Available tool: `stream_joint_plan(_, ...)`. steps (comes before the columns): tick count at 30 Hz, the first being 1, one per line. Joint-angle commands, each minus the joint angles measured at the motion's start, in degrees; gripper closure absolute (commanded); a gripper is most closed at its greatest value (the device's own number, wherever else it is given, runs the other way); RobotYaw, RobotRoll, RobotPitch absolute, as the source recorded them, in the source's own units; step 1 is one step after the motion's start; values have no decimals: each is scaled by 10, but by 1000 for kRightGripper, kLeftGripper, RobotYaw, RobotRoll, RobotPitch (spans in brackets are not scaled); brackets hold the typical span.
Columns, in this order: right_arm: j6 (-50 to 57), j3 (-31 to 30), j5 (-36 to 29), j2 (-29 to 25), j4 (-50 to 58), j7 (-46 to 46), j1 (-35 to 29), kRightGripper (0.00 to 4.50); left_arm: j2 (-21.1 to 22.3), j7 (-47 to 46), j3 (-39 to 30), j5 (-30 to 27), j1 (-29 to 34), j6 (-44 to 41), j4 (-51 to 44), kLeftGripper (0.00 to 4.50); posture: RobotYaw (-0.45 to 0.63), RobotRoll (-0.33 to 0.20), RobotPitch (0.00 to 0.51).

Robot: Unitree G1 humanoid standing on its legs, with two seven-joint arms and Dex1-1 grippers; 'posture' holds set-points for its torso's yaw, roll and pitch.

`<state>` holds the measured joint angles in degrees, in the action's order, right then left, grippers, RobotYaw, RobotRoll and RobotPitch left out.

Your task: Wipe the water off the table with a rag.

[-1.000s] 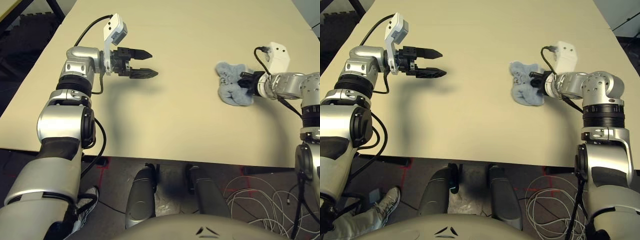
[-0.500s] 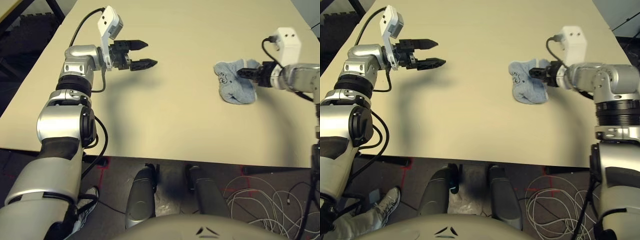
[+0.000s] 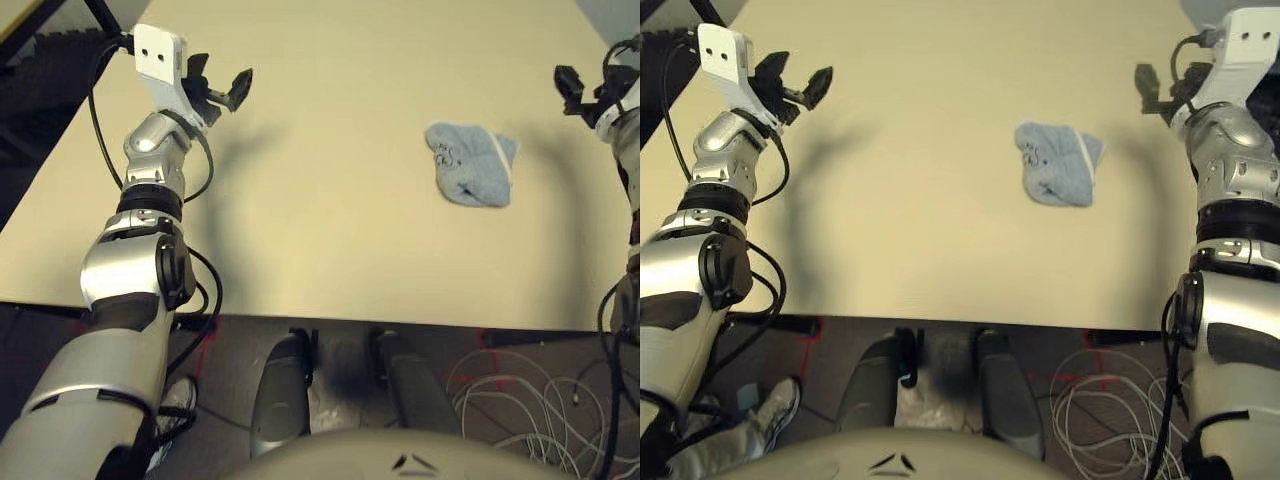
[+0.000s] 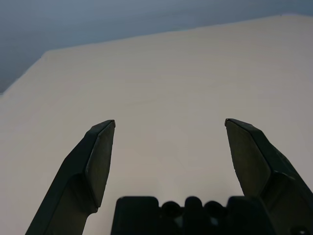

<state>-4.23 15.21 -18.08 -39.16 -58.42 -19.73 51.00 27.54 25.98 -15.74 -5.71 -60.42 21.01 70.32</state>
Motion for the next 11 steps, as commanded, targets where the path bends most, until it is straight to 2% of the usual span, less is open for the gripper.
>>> stream_joint_plan(1,-61,21,9,3,-54,-18,-8,35,-3,-59,1,10,32,21,8,0,-25,0,200)
stream_joint_plan(6,-101,35,15,4,-94,-28,-15,35,4,-134,8,27,71,33,14,0,-29,0,203)
stream_joint_plan(11,-108,49,15,9,-106,-37,-26,35,2,-155,11,28,95,27,18,0,-37,0,197)
